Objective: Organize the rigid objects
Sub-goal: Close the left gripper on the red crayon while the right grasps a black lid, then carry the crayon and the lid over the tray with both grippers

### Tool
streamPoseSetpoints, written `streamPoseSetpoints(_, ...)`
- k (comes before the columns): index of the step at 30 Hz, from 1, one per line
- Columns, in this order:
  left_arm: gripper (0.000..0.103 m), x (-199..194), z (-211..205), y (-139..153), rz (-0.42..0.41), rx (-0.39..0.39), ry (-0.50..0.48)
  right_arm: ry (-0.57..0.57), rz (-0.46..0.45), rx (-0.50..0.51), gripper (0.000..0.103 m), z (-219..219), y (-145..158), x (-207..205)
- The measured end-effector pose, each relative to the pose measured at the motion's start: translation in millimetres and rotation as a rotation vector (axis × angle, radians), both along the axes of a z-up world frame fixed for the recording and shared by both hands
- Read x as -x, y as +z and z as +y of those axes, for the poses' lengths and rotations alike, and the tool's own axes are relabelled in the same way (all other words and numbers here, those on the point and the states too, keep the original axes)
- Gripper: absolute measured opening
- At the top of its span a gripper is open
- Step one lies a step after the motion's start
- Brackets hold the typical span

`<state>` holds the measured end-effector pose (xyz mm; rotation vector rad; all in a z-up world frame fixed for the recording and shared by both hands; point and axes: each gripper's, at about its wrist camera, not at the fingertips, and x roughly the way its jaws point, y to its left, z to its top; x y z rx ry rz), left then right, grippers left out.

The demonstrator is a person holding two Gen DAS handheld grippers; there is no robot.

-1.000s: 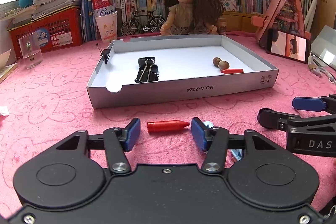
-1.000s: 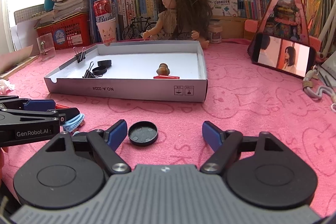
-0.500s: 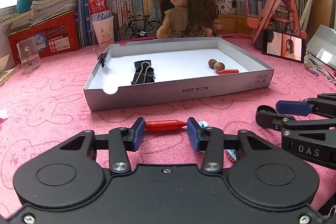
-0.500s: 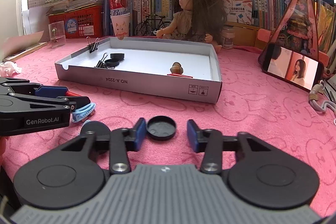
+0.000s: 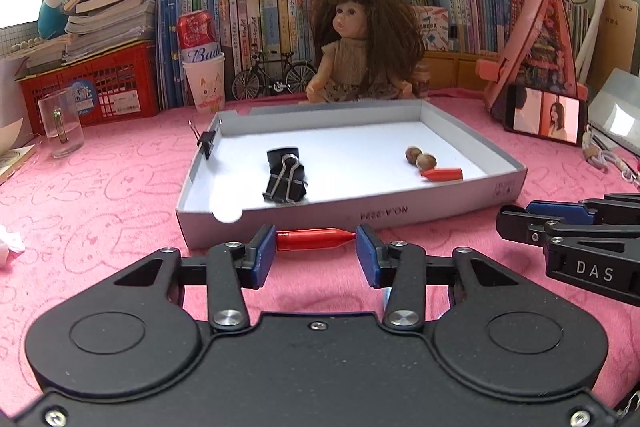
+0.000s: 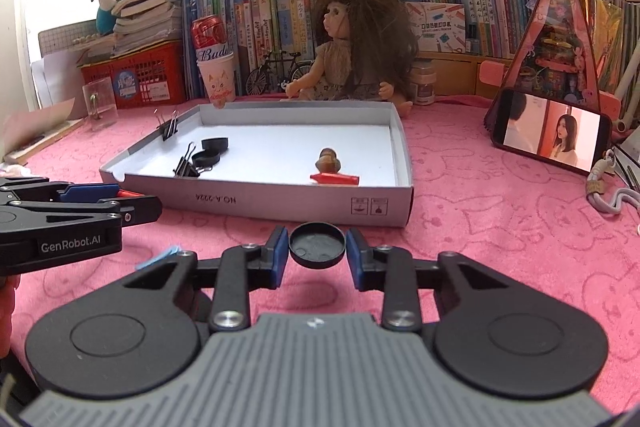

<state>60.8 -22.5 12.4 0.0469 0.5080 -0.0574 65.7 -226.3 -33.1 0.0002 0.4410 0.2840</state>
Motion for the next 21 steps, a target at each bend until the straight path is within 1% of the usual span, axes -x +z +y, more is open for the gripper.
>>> streamPoseSetpoints(11,0.042,-18,9,12,-0.021,0.020,0.023,-0.047,-0.018,-0.037,0.036,-1,14,-15)
streamPoseSetpoints(18,0.042,-33,14,16,-0.014,0.039,0.029,-0.071,-0.004,-0.062,0.036,-1,17,-29)
streamPoseSetpoints(21,0.042,-42,18,18,-0.009,0.061,0.026,-0.080,-0.008,-0.061,0.036,0,18,-35)
